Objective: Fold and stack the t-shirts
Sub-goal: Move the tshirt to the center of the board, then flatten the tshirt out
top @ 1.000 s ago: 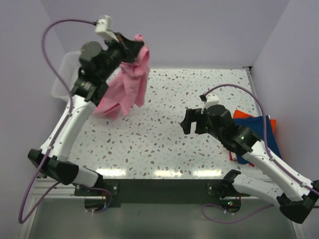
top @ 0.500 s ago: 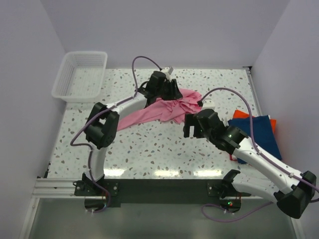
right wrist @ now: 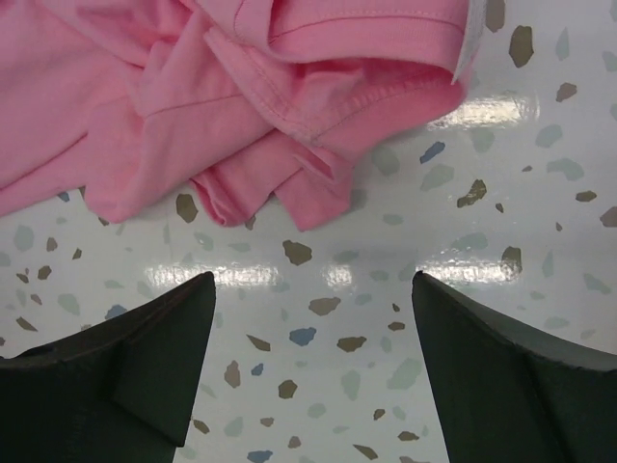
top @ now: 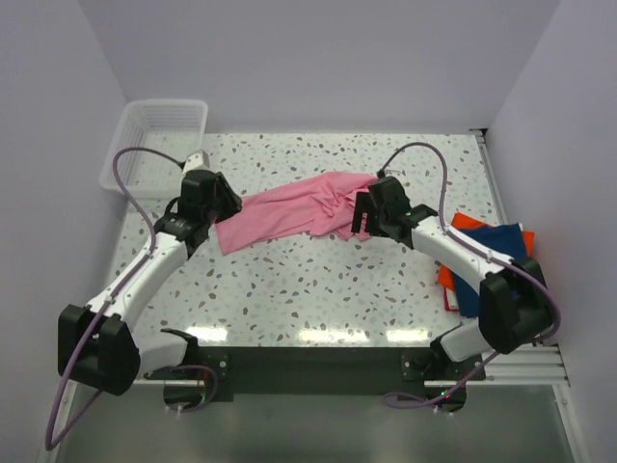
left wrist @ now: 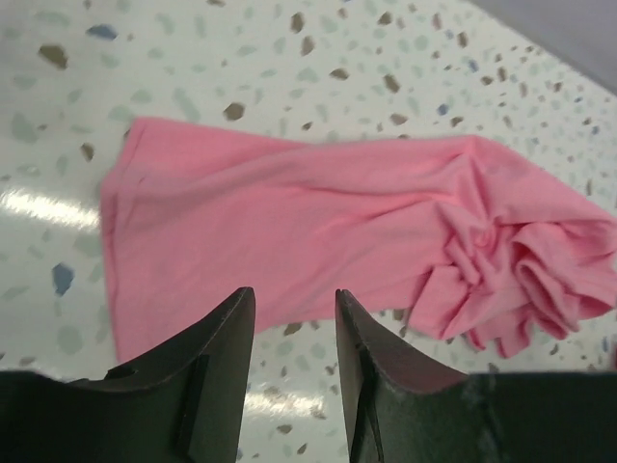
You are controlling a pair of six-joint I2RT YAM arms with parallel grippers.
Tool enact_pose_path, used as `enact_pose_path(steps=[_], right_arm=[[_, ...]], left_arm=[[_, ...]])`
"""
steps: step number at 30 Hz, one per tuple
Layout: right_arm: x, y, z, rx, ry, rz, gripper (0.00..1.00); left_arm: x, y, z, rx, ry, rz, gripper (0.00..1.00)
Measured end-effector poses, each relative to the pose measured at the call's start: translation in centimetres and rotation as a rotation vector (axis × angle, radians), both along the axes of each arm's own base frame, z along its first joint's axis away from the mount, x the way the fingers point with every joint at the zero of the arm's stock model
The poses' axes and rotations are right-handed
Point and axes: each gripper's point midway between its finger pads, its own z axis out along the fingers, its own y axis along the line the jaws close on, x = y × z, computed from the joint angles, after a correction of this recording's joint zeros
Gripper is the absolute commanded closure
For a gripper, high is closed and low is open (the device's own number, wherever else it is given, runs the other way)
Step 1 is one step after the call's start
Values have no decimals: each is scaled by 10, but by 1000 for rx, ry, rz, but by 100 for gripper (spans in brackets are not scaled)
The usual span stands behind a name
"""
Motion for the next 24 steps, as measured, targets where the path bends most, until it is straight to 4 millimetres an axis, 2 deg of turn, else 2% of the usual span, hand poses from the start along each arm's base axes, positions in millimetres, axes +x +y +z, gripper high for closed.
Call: enact_pose_path(steps=[1, 4, 7, 9, 12, 19, 22, 24], right_arm=[[3, 1, -2, 8, 3, -1, 15], [13, 15, -5, 46, 11, 21, 15], [21, 27, -4, 76, 6, 38, 15], [23, 31, -4, 89, 5, 46, 15], [25, 35, -4, 103, 6, 52, 15], [26, 37, -3, 123, 8, 59, 15], [28, 37, -2, 129, 5, 57, 15], [28, 38, -3, 135, 6, 60, 15]], left_arm=[[-9, 8, -9, 14, 24, 18, 58], [-35, 27, -52, 60, 141, 56, 59], [-61, 39, -96, 90, 271, 78, 59], [-73, 44, -116, 99, 332, 90, 58], [-81, 47, -133, 103, 384, 106, 57], [-83, 52, -165, 102, 473, 151, 57], [-80, 53, -175, 94, 487, 176, 57], [-71, 52, -175, 71, 460, 193, 58]])
